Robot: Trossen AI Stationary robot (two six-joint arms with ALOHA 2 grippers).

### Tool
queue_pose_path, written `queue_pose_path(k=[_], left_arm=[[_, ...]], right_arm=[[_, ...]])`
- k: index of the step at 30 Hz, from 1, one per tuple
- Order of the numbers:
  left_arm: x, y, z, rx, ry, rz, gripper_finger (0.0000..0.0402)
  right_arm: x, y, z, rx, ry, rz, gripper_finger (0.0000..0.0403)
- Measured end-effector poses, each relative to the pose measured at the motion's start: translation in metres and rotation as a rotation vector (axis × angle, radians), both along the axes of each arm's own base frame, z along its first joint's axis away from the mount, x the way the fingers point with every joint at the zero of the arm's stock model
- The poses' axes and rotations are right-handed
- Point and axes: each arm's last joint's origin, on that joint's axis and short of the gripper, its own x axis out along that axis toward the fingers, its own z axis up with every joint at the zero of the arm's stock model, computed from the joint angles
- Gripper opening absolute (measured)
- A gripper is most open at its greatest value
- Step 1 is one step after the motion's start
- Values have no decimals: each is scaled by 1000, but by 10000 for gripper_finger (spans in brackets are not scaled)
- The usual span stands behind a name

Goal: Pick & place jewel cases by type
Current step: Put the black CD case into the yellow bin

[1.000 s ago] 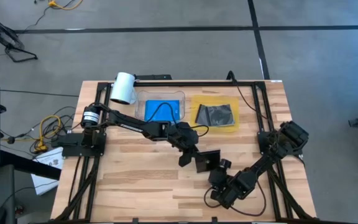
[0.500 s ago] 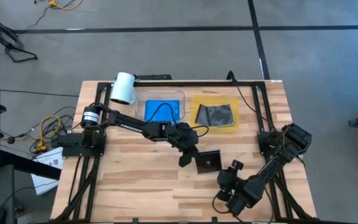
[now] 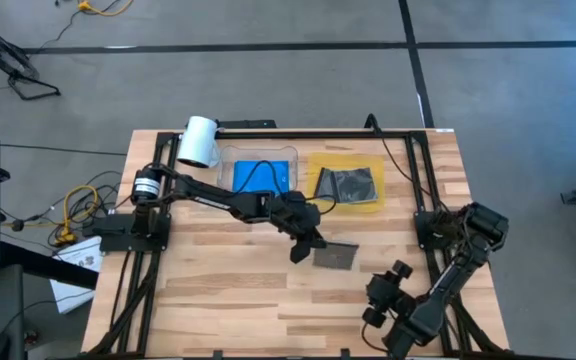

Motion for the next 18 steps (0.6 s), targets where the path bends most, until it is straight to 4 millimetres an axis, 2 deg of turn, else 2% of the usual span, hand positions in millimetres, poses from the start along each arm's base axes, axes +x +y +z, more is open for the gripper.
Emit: queue_pose_path(k=[6, 11, 18], left_arm=[[5, 10, 10, -17, -45, 3, 39], [7, 12, 14, -22, -62, -9, 23], [7, 14, 14, -15, -70, 6, 40]], right_arm=[[-13, 5, 4, -10, -26, -35, 166], [-16, 5, 5, -21, -27, -39, 166], [-17, 4, 5, -34, -21, -39, 166]])
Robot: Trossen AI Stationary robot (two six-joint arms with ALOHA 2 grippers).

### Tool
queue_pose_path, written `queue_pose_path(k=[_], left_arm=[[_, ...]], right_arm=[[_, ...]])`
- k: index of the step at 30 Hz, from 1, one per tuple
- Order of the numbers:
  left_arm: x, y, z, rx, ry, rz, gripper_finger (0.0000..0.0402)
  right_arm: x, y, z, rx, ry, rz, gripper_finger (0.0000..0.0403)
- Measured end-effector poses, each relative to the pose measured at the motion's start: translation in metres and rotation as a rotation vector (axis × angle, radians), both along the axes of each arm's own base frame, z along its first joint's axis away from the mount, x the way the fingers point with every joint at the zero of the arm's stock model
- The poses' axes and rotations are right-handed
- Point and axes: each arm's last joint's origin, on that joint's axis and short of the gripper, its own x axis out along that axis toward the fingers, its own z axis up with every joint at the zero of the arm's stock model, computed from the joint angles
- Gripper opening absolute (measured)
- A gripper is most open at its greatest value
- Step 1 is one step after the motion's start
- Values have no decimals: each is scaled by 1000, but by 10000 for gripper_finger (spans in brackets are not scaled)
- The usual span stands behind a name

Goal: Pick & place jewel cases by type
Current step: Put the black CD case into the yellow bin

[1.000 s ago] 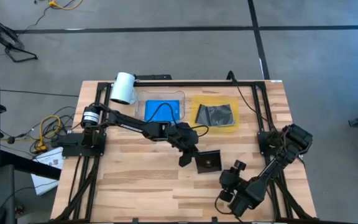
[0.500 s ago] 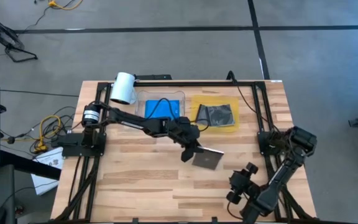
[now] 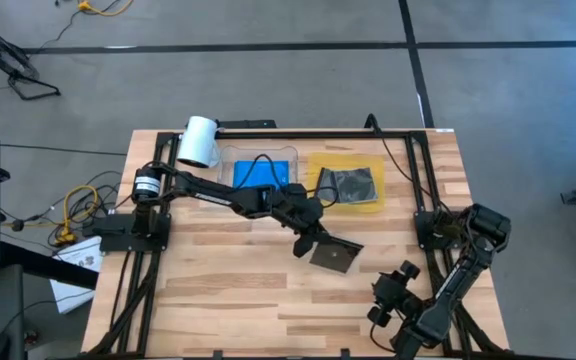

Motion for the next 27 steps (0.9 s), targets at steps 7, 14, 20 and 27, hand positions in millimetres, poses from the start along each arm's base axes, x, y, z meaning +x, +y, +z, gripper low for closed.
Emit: queue_pose_path(k=[7, 14, 20, 27], left_arm=[[2, 12, 5, -17, -50, 39, 28], [5, 29, 15, -53, -146, 89, 31], [6, 46, 23, -30, -232, 213, 29], [5, 67, 30, 15, -310, 396, 31]], right_arm=[[0, 0, 0, 2, -1, 0, 166], [-1, 1, 0, 4, -2, 4, 166], [-1, 1, 0, 3, -2, 4, 166], [-1, 1, 0, 0, 1, 4, 166]])
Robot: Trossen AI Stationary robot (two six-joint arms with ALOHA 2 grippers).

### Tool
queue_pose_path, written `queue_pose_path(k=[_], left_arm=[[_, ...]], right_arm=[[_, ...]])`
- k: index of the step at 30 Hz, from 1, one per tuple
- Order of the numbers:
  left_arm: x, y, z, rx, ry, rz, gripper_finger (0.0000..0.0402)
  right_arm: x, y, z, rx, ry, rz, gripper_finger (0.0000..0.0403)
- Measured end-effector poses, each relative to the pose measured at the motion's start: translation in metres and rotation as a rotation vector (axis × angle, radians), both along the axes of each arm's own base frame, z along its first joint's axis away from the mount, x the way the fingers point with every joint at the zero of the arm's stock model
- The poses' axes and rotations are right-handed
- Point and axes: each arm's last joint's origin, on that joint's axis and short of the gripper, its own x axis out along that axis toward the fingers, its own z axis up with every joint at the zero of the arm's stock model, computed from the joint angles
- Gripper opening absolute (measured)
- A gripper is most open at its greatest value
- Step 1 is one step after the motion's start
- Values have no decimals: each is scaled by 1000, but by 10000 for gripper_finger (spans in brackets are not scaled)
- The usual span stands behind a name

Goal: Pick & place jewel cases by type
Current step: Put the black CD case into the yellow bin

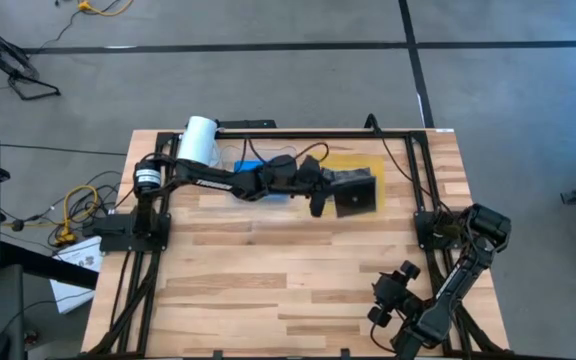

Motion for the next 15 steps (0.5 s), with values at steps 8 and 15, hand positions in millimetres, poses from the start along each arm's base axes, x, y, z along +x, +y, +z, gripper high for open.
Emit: queue_pose_path(k=[8, 15], left_arm=[[-2, 17, 7, -25, -80, 253, 29], [-5, 25, 0, -55, -13, 463, 30]], right_arm=[[0, -1, 0, -7, 3, 1, 166], [0, -1, 0, -13, -4, 5, 166]])
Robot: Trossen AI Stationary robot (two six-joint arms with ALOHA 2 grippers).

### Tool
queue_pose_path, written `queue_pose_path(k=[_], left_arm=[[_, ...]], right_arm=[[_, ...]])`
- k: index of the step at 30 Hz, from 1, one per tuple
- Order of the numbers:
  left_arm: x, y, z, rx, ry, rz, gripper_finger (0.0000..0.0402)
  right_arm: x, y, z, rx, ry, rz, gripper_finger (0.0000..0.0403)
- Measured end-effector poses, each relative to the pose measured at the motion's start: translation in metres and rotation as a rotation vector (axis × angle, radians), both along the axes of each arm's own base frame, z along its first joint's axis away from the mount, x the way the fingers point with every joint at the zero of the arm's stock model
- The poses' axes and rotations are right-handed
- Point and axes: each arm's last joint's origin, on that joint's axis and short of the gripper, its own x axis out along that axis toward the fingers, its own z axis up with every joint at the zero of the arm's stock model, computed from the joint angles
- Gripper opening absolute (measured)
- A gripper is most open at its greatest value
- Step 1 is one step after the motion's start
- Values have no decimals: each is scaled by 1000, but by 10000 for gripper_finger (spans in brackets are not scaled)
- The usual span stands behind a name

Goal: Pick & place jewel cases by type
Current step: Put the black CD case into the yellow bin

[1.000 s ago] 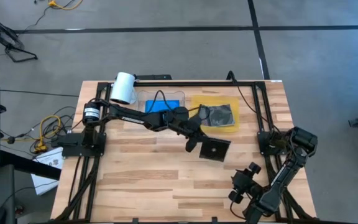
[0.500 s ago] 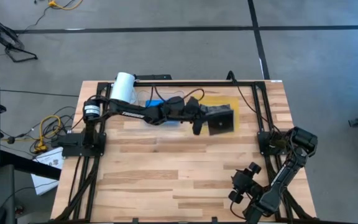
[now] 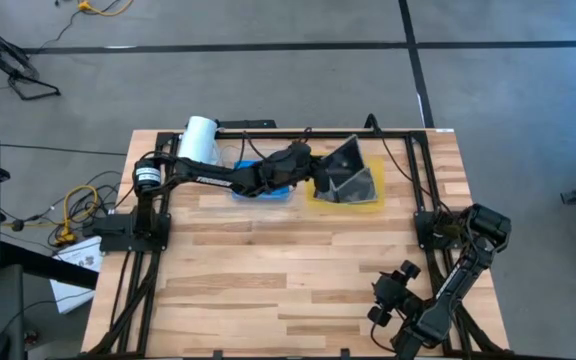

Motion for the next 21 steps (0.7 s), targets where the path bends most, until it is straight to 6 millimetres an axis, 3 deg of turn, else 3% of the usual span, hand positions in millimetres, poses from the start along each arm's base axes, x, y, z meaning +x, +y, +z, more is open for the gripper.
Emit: queue_pose_path(k=[4, 21], left_arm=[[-2, 1, -5, -19, 47, 99, 29], [-4, -4, -15, -153, 58, 221, 32]], right_arm=[[0, 0, 0, -6, -9, 5, 166], [1, -1, 1, -22, -23, 14, 166]])
